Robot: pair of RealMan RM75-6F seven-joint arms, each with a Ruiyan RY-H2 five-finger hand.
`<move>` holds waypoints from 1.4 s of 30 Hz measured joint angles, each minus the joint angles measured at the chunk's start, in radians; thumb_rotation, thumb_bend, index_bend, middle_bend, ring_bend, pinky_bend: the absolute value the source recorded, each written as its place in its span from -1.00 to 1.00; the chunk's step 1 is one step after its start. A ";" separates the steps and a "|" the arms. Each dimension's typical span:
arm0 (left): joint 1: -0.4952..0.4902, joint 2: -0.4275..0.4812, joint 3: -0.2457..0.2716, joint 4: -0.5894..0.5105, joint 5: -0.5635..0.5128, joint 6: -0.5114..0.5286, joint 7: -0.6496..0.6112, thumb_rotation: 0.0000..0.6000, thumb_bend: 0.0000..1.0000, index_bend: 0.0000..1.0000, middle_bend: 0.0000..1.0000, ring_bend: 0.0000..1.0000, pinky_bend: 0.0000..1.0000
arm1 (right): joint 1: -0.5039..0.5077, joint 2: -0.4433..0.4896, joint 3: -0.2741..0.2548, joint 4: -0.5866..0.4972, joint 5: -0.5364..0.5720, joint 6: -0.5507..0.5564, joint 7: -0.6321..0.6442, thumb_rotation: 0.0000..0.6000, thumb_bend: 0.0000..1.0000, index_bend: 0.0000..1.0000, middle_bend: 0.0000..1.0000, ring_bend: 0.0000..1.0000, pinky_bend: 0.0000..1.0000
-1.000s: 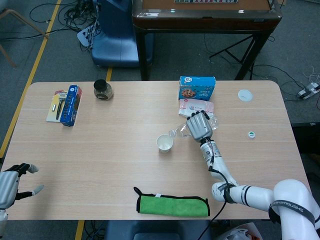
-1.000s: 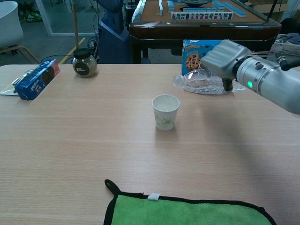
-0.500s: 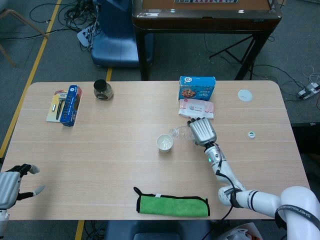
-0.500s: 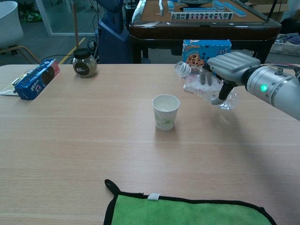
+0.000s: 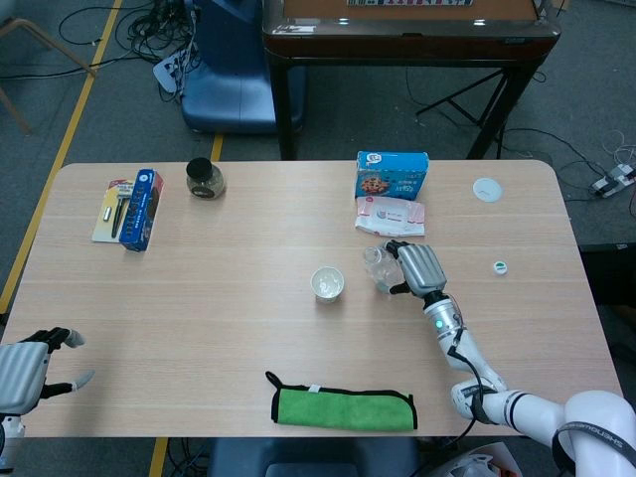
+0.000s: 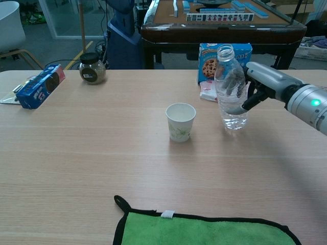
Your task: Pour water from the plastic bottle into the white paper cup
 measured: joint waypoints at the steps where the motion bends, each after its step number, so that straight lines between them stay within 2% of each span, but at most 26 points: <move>1: 0.000 0.000 0.000 0.000 0.000 0.000 0.001 1.00 -0.94 -0.06 -0.02 -0.08 0.23 | -0.005 -0.004 0.000 0.011 -0.009 0.001 0.032 1.00 -0.43 0.22 0.18 0.01 0.08; 6: 0.000 -0.001 0.000 -0.001 0.000 0.001 0.003 1.00 -0.94 -0.06 -0.02 -0.08 0.23 | -0.029 -0.032 0.001 0.070 -0.051 0.006 0.175 1.00 -0.43 0.22 0.15 -0.01 0.08; 16: -0.001 0.000 0.002 -0.003 0.001 0.000 0.004 1.00 -0.94 -0.06 -0.02 -0.08 0.23 | -0.055 -0.095 0.017 0.179 -0.076 0.012 0.346 1.00 -0.43 0.18 0.02 -0.14 0.08; 19: -0.001 -0.001 0.002 -0.002 0.002 0.000 0.004 1.00 -0.94 -0.06 -0.02 -0.08 0.23 | -0.059 -0.106 0.020 0.200 -0.080 0.002 0.395 1.00 -0.50 0.13 -0.03 -0.19 0.08; 24: -0.001 -0.002 0.001 -0.001 0.001 0.000 0.005 1.00 -0.94 -0.06 -0.02 -0.08 0.23 | -0.060 -0.117 0.013 0.236 -0.098 -0.030 0.455 1.00 -0.76 -0.03 -0.16 -0.29 0.08; 28: -0.002 -0.002 0.001 -0.003 0.000 -0.001 0.007 1.00 -0.94 -0.06 -0.02 -0.08 0.23 | -0.059 -0.114 0.002 0.243 -0.113 -0.052 0.472 1.00 -0.97 -0.34 -0.32 -0.43 0.03; 32: -0.002 -0.003 0.002 -0.001 0.000 -0.002 0.008 1.00 -0.94 -0.06 -0.02 -0.08 0.23 | -0.059 -0.102 -0.004 0.239 -0.123 -0.065 0.475 1.00 -1.00 -0.53 -0.50 -0.57 -0.09; 37: -0.002 -0.003 0.002 0.000 0.000 -0.002 0.007 1.00 -0.94 -0.06 -0.02 -0.08 0.23 | -0.063 -0.080 -0.008 0.221 -0.131 -0.065 0.466 1.00 -1.00 -0.63 -0.64 -0.65 -0.17; 42: -0.003 -0.003 0.001 -0.001 -0.003 -0.004 0.009 1.00 -0.94 -0.06 -0.02 -0.08 0.23 | -0.075 -0.043 -0.012 0.178 -0.138 -0.047 0.427 1.00 -1.00 -0.66 -0.66 -0.68 -0.20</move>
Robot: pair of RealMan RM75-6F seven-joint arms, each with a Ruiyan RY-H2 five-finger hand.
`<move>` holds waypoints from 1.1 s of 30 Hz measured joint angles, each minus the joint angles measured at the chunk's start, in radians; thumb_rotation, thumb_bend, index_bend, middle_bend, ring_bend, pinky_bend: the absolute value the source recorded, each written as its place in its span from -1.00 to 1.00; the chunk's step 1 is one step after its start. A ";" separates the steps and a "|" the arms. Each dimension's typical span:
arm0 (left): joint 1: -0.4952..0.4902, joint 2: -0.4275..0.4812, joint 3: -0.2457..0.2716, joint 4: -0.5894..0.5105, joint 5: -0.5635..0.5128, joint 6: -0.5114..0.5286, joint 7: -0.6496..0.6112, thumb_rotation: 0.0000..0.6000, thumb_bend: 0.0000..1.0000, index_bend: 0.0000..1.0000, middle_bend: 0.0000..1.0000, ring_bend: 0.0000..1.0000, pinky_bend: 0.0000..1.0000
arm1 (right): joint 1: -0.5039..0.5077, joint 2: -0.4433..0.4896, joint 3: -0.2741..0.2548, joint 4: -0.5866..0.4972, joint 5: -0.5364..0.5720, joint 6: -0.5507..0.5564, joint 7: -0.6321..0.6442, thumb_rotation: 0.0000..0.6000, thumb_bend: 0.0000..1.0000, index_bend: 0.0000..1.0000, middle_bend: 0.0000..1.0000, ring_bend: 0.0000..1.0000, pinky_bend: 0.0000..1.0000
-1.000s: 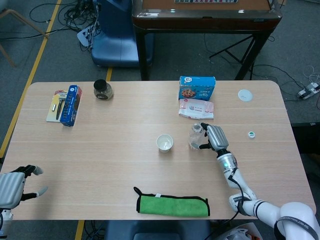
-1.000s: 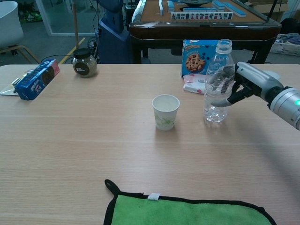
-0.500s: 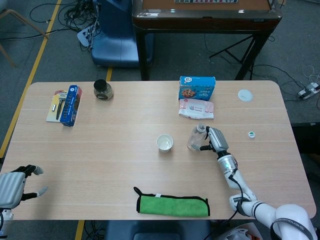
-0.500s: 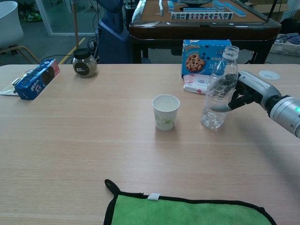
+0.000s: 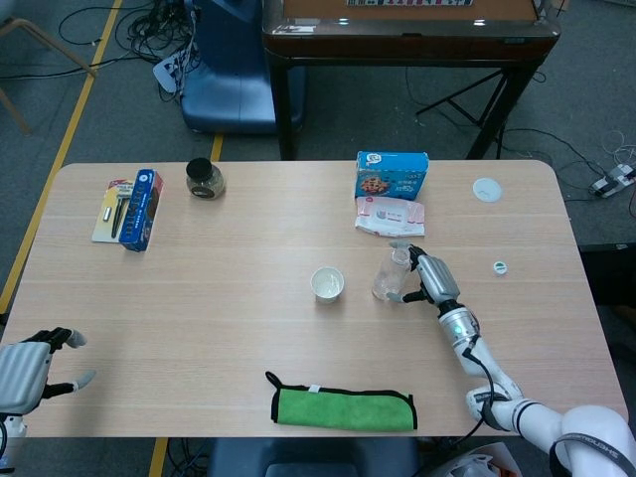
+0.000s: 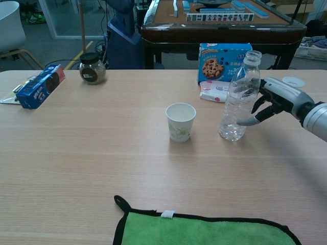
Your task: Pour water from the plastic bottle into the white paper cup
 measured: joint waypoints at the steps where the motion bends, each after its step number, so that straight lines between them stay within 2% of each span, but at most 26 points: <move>1: 0.000 0.000 0.000 0.000 0.000 0.000 0.000 1.00 -0.94 -0.06 -0.02 -0.08 0.23 | -0.003 0.009 -0.001 -0.011 -0.001 0.005 -0.011 1.00 -1.00 -0.66 -0.66 -0.68 -0.20; 8: 0.000 -0.005 0.002 0.006 0.017 0.010 -0.003 1.00 -0.94 -0.06 -0.02 -0.08 0.23 | -0.047 0.097 -0.011 -0.142 -0.002 0.050 -0.103 1.00 -1.00 -0.66 -0.66 -0.68 -0.21; 14: -0.001 -0.008 0.004 0.006 0.019 0.009 0.009 1.00 -0.94 -0.06 -0.02 -0.08 0.23 | -0.109 0.222 -0.027 -0.322 0.005 0.101 -0.188 1.00 -1.00 -0.66 -0.62 -0.68 -0.21; 27: -0.001 -0.049 0.005 0.041 0.059 0.044 0.056 1.00 -0.94 -0.07 -0.02 -0.08 0.23 | -0.293 0.450 -0.107 -0.624 0.044 0.258 -0.544 1.00 -1.00 -0.66 -0.57 -0.68 -0.22; 33: 0.000 -0.063 0.006 0.057 0.076 0.059 0.062 1.00 -0.94 -0.07 -0.02 -0.08 0.23 | -0.372 0.507 -0.135 -0.715 0.057 0.346 -0.648 1.00 -1.00 -0.66 -0.57 -0.68 -0.22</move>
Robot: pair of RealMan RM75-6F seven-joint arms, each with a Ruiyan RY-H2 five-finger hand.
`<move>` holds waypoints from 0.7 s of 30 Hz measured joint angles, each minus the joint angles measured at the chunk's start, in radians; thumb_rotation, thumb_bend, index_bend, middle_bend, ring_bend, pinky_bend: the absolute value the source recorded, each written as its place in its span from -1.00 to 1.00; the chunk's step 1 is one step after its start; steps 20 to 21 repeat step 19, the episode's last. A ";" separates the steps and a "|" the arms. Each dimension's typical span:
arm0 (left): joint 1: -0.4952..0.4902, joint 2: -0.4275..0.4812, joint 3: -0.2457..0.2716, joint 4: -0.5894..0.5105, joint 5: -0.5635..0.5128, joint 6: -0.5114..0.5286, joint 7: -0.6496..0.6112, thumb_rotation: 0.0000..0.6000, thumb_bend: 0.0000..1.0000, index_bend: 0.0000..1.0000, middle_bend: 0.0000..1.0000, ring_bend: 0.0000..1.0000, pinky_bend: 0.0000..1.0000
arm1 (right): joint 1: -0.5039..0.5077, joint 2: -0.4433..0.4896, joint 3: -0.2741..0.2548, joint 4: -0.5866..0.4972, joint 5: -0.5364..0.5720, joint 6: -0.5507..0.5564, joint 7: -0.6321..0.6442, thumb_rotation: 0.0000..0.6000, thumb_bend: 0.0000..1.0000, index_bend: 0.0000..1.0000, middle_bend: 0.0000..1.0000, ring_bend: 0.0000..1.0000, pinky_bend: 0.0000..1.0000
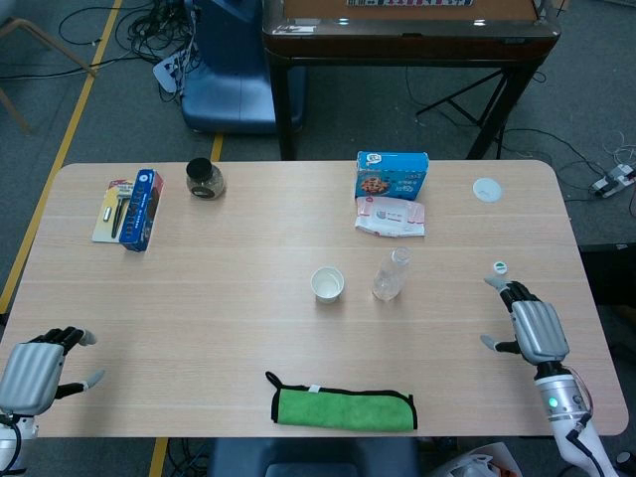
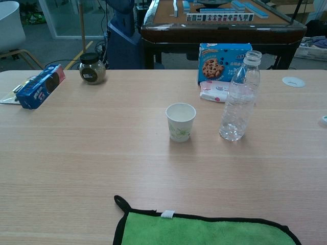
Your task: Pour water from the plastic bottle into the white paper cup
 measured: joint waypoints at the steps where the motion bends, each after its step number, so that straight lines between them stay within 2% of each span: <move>1: 0.000 0.000 0.000 0.000 0.001 0.001 0.000 1.00 -0.94 -0.07 -0.02 -0.08 0.23 | -0.010 0.003 -0.003 -0.008 -0.001 0.013 -0.011 1.00 -1.00 -0.66 -0.56 -0.68 -0.22; 13: 0.002 0.002 0.004 0.002 0.007 0.003 0.001 1.00 -0.94 -0.07 -0.02 -0.08 0.23 | -0.093 0.040 -0.027 -0.097 -0.066 0.152 -0.173 1.00 -1.00 -0.60 -0.51 -0.68 -0.22; 21: 0.000 0.001 0.008 -0.003 0.014 0.001 0.005 1.00 -0.94 -0.07 -0.02 -0.08 0.23 | -0.111 0.067 -0.032 -0.134 -0.097 0.150 -0.186 1.00 -1.00 -0.60 -0.51 -0.68 -0.22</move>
